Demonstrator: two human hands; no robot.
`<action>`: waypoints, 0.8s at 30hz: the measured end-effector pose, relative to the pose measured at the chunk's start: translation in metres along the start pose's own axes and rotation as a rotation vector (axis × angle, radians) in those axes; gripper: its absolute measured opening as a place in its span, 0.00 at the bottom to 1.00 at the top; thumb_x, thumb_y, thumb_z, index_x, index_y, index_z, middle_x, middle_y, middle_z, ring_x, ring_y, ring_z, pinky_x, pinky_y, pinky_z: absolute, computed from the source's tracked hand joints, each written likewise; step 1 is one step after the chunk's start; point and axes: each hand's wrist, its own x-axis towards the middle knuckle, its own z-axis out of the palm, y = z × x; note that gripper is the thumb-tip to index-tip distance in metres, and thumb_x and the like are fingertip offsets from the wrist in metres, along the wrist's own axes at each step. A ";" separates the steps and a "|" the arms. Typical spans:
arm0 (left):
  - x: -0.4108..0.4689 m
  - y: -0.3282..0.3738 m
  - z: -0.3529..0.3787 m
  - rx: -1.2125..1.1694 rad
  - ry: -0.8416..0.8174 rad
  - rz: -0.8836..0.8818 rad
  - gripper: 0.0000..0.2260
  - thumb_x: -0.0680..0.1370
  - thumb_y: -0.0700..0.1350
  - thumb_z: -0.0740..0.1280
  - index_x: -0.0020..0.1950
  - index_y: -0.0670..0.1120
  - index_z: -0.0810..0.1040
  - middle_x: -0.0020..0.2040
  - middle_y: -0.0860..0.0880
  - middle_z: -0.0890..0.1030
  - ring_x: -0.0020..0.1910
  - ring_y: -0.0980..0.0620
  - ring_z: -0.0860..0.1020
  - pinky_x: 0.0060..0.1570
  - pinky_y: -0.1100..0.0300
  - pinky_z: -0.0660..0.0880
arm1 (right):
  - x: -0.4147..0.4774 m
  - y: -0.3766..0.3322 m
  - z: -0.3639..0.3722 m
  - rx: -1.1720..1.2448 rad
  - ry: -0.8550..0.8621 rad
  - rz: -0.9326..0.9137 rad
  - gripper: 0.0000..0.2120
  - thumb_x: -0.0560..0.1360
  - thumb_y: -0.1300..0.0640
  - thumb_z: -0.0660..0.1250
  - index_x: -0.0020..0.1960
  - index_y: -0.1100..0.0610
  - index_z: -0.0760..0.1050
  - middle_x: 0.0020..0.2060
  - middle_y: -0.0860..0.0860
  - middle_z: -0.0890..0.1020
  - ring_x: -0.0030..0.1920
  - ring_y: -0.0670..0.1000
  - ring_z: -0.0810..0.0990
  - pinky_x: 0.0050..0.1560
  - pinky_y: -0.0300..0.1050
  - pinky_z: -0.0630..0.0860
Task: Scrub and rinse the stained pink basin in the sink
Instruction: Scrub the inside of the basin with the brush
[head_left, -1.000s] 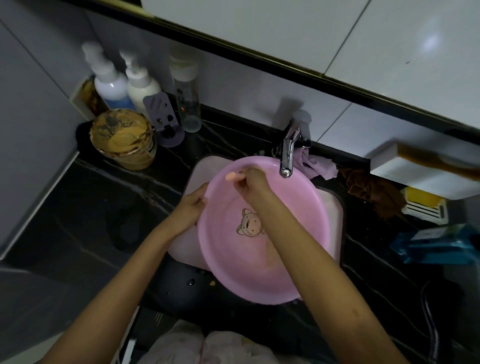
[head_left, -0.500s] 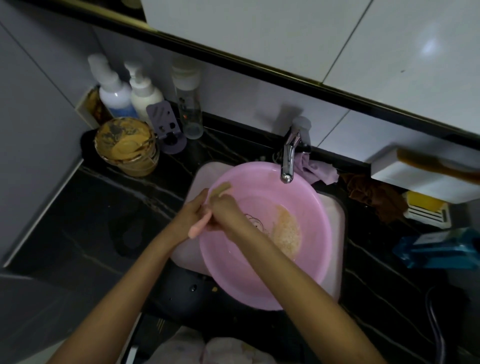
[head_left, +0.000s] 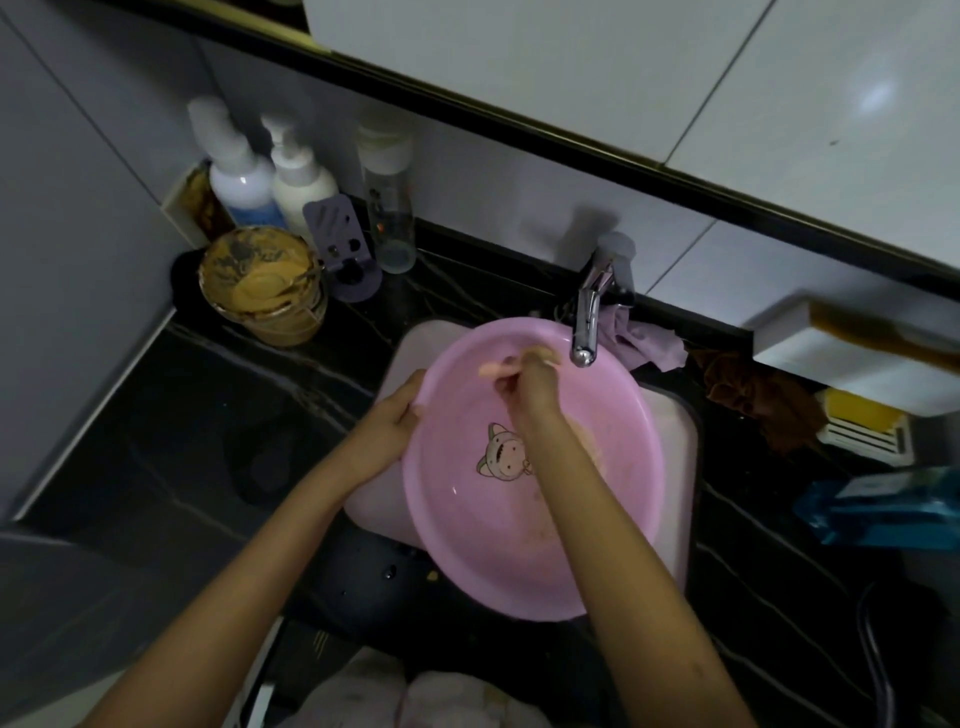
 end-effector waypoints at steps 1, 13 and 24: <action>-0.001 0.000 0.001 -0.004 0.002 -0.001 0.19 0.74 0.62 0.59 0.65 0.69 0.66 0.62 0.62 0.75 0.61 0.62 0.74 0.61 0.58 0.72 | -0.004 -0.003 0.003 0.045 0.030 0.031 0.14 0.80 0.65 0.48 0.39 0.58 0.66 0.21 0.51 0.72 0.26 0.48 0.67 0.24 0.37 0.65; 0.003 -0.012 0.001 0.061 0.052 -0.020 0.17 0.81 0.51 0.56 0.68 0.66 0.64 0.63 0.59 0.74 0.62 0.60 0.73 0.64 0.52 0.70 | -0.028 0.025 -0.081 -1.695 -0.286 -0.374 0.27 0.81 0.59 0.52 0.77 0.49 0.48 0.46 0.58 0.79 0.43 0.57 0.78 0.36 0.44 0.69; -0.001 -0.019 0.019 0.224 0.203 -0.009 0.24 0.80 0.43 0.60 0.73 0.58 0.58 0.58 0.52 0.75 0.53 0.54 0.77 0.51 0.58 0.75 | 0.004 -0.043 -0.122 -2.259 -0.140 -0.830 0.36 0.71 0.68 0.64 0.74 0.46 0.61 0.50 0.57 0.78 0.29 0.53 0.74 0.23 0.43 0.70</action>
